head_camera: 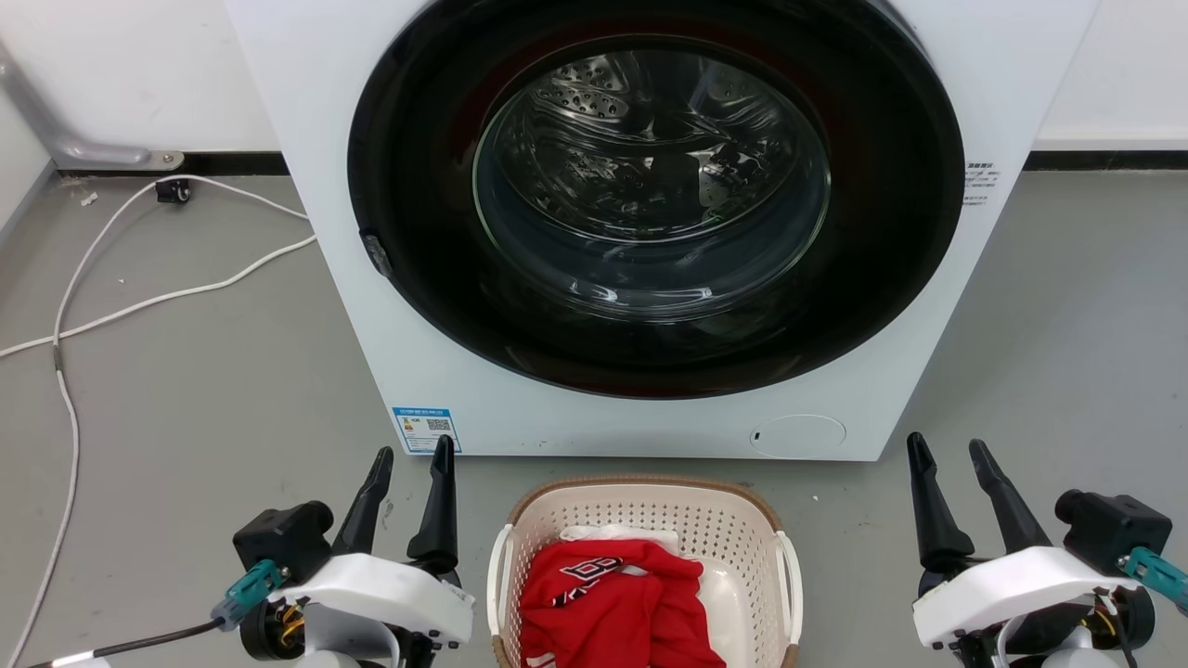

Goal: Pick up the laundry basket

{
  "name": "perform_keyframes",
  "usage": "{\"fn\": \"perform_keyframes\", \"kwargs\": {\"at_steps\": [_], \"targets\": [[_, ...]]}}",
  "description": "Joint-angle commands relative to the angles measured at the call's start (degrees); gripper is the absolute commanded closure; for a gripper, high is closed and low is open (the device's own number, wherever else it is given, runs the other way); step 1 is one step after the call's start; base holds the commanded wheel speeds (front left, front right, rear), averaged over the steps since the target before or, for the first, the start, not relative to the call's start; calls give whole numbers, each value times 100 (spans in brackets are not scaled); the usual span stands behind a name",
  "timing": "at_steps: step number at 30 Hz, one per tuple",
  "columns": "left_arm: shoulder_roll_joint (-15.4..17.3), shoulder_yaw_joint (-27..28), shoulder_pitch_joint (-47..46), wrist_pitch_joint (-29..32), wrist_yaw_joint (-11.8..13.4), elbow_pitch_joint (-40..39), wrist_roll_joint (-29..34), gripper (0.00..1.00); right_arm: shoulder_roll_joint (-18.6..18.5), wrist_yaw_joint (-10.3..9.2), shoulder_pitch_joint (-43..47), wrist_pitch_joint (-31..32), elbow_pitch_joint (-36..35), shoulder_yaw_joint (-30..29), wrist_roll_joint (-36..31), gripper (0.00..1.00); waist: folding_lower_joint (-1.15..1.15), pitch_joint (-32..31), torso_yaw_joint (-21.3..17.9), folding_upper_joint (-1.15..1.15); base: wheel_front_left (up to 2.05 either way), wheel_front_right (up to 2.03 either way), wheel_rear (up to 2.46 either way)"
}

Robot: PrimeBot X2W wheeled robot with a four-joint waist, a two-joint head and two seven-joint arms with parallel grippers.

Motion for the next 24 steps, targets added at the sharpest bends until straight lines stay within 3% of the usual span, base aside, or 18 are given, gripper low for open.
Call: {"fn": "perform_keyframes", "kwargs": {"at_steps": [1, 24], "targets": [[5, -22, -106, -62, 39, -20, 154, 0, 12, 11, 6, -46, -67, 11, -154, 0, -1, -2, 2, 0, 0, 0, 0], [-12, -113, -114, -338, 107, 71, 1356, 0, 25, 7, 141, -127, -118, 2, -1380, 0, -1, -28, 4, 0, 0, 0, 0]]}}
